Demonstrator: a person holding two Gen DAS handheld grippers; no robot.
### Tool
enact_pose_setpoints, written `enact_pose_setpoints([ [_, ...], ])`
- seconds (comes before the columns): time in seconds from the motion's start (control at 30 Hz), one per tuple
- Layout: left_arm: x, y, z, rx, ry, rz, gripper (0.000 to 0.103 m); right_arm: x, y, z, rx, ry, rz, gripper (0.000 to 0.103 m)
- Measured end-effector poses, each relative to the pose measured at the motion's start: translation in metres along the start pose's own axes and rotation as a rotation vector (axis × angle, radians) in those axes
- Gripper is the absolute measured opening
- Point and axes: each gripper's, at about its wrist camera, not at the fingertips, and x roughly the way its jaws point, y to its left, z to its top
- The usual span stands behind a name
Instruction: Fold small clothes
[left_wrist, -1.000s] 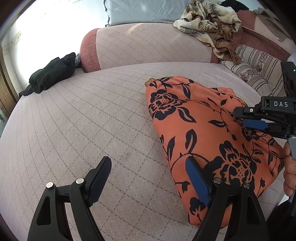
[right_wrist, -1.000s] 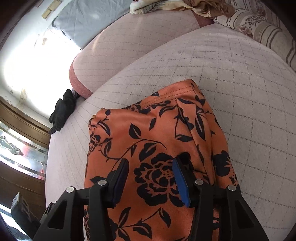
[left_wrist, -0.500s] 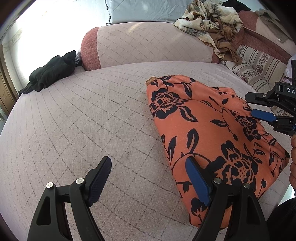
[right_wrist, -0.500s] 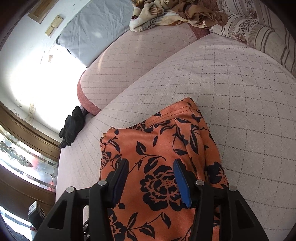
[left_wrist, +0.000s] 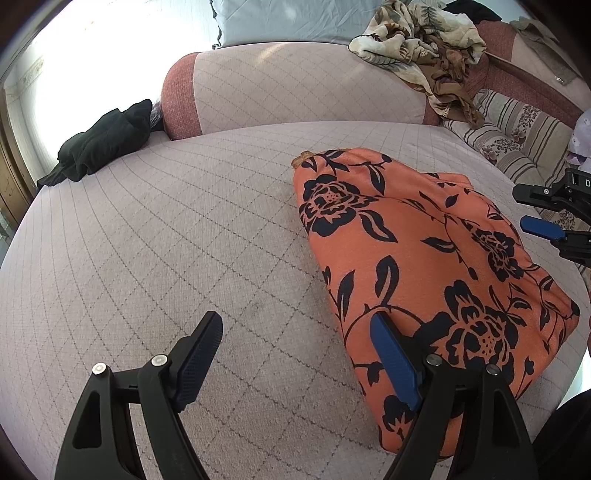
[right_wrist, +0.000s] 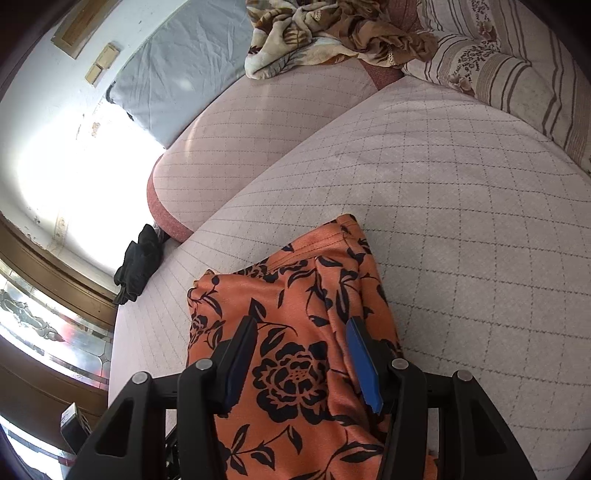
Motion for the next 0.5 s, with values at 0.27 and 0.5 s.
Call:
enact_pose_setpoints([
  [0.27,0.003,0.003,-0.001,-0.007,0.002,-0.003,0.083,-0.01,-0.029,0.01,0.059,-0.01,-0.016,0.056],
  [0.5,0.007,0.004,0.002,-0.014,0.007,-0.004,0.083,-0.009,-0.035,0.013,0.066,0.005,-0.015,0.057],
])
